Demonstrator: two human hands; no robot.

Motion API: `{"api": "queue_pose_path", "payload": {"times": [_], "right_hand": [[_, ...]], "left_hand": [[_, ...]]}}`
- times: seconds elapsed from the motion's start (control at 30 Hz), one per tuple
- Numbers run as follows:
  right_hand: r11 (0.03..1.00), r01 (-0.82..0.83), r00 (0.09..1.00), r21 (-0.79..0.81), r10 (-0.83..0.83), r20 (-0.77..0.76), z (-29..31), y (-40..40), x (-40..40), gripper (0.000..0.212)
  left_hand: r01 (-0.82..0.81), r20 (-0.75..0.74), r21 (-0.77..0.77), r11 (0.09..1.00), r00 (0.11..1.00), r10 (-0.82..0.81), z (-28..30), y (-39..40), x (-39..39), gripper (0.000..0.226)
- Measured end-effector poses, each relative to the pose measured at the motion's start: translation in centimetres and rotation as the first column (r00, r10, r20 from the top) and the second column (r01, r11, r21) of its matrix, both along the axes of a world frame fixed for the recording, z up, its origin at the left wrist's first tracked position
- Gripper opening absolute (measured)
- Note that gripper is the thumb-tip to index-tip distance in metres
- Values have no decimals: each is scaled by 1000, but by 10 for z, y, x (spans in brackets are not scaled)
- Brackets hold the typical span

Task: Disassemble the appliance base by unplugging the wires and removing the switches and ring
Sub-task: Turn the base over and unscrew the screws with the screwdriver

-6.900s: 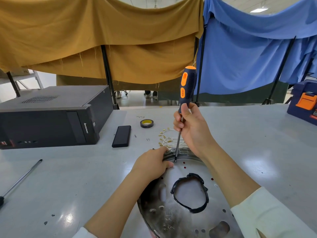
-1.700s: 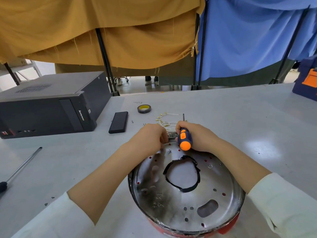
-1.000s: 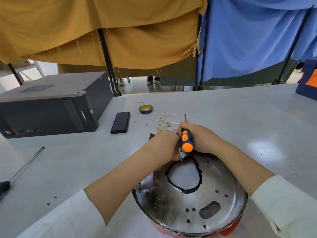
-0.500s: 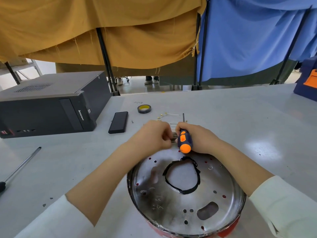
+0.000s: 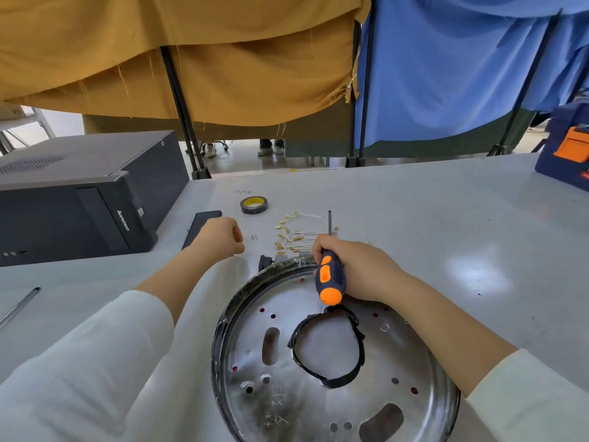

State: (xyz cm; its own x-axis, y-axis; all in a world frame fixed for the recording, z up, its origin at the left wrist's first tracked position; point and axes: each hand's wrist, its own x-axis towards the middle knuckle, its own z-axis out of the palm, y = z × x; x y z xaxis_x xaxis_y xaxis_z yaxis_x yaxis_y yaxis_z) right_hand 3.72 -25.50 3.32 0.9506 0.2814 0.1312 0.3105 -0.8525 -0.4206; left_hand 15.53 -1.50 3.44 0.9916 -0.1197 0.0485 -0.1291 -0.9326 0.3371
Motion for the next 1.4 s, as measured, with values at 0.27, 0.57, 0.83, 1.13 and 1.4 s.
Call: {"api": "queue_pose_path", "payload": {"times": [0.27, 0.57, 0.83, 1.13, 1.4], "right_hand": [[1000, 5, 1000, 3, -5, 9, -2, 0, 0, 29], [1000, 7, 1000, 3, -7, -13, 1, 1, -2, 32], [1000, 9, 1000, 3, -9, -28, 3, 2, -3, 29], [1000, 17, 998, 7, -16, -64, 5, 3, -6, 27], [1000, 3, 998, 9, -2, -61, 5, 3, -8, 26]], "left_hand": [[46, -41, 204, 978, 998, -39, -9, -9, 27, 18], [92, 128, -208, 974, 990, -66, -41, 11, 27, 10], [5, 154, -242, 970, 988, 33, -52, 6, 26, 14], [-16, 195, -169, 985, 979, 50, -37, 8, 35, 5], [58, 6, 62, 996, 998, -59, -16, -9, 45, 17]]}}
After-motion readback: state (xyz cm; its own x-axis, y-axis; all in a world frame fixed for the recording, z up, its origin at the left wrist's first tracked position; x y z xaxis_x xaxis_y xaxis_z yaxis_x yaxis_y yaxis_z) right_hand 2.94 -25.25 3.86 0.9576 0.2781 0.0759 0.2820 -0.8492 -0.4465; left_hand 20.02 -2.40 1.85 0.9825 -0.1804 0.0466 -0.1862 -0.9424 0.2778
